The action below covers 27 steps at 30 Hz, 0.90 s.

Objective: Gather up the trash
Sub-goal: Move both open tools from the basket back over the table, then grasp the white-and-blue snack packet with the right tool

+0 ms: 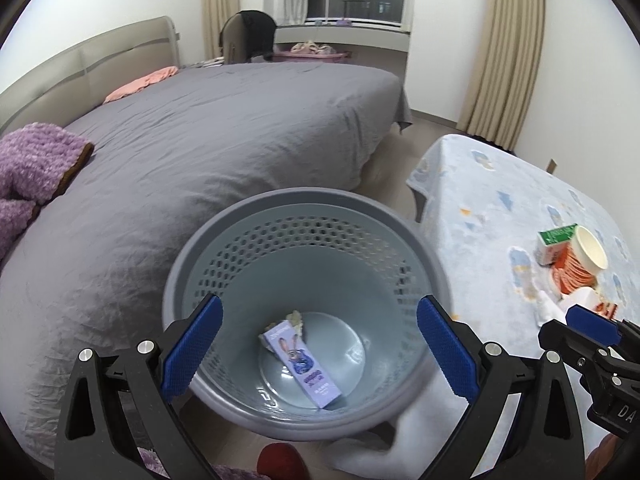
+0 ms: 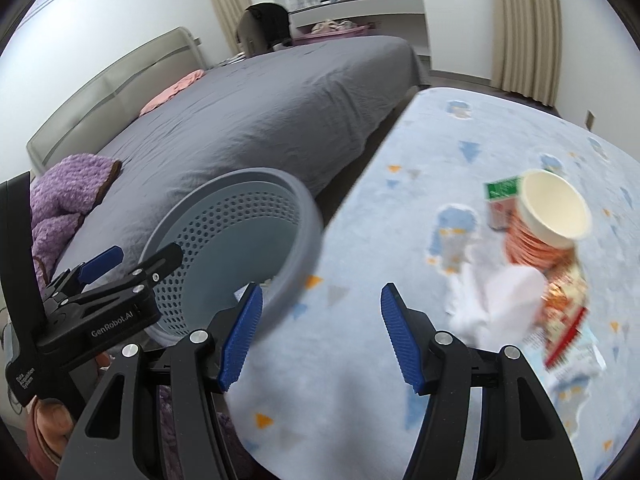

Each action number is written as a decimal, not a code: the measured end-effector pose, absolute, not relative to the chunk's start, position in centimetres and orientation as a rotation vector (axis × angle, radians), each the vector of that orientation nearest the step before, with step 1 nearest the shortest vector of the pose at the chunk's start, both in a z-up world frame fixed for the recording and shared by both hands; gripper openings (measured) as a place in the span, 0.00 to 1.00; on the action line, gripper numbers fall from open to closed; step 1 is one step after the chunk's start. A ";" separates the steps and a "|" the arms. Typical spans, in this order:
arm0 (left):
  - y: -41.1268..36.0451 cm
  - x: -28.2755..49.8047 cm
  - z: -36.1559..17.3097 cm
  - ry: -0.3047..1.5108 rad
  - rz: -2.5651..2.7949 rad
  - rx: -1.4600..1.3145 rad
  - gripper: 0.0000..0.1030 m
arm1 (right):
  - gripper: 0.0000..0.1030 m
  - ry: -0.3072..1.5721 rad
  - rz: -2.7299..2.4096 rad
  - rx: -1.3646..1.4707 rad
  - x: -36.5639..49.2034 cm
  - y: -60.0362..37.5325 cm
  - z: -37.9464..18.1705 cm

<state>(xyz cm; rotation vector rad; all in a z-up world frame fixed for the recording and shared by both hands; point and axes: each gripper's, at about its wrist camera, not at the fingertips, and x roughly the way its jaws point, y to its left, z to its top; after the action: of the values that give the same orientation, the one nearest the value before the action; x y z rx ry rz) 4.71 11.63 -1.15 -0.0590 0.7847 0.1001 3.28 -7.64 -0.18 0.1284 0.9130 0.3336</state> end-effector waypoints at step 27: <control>-0.9 4.2 -1.3 0.766 -0.115 0.044 0.93 | 0.59 0.940 0.015 0.245 -3.3 -22.8 -3.6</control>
<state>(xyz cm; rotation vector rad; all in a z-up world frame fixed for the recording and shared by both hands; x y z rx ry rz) 4.19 -0.91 -1.31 0.0444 0.7658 -0.1147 -3.33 -22.76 -3.64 0.2447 0.9404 0.0152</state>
